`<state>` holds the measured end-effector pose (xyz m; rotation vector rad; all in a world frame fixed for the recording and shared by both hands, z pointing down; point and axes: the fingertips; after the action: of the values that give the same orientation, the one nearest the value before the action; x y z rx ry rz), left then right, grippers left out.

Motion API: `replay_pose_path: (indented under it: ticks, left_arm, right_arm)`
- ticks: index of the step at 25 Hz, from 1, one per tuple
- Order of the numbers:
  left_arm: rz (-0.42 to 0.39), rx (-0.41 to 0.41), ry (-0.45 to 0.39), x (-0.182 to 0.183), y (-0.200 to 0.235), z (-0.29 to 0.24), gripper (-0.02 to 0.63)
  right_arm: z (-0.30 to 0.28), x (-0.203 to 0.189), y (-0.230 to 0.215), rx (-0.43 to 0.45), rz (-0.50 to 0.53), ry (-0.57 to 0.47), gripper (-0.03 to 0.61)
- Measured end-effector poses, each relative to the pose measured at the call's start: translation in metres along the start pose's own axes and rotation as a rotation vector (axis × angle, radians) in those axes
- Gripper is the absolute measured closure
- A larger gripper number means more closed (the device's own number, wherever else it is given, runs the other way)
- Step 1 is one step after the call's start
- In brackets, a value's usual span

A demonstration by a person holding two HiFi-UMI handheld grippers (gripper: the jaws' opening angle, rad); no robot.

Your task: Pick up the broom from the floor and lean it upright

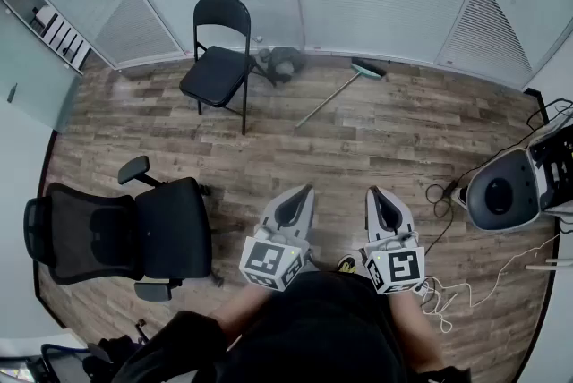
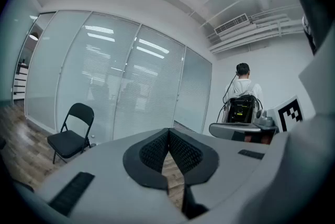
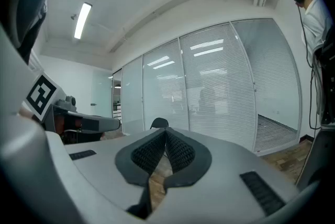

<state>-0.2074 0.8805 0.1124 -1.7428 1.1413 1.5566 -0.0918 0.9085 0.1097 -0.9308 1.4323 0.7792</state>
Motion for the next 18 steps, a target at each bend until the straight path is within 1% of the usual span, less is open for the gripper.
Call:
replay_pose_path:
  ticks: [4,11,15,18]
  left_arm:
    - [0.014,0.027,0.011,-0.004,0.011,0.007,0.594]
    - [0.023,0.030,0.022,-0.009,0.037,0.021,0.594]
    - [0.035,0.024,0.034,-0.017,0.052,0.028,0.594]
    - [0.043,0.000,0.035,-0.021,0.064,0.035,0.594]
  right_arm:
    - [0.003,-0.006,0.009,0.005,-0.030,0.005,0.561]
    - [-0.004,-0.015,0.030,-0.007,-0.034,0.022,0.561]
    - [-0.007,-0.023,0.042,-0.007,-0.038,0.033,0.561]
    - [-0.010,-0.027,0.049,-0.027,-0.050,0.035,0.561]
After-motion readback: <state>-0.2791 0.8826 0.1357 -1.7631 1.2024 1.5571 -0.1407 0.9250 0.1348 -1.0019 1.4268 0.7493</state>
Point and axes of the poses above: the fingertips, and each gripper's own axes: z backward along the fingers, y to its left, x out of its top, and after that the axes turned 14 degrees about x, right-handed
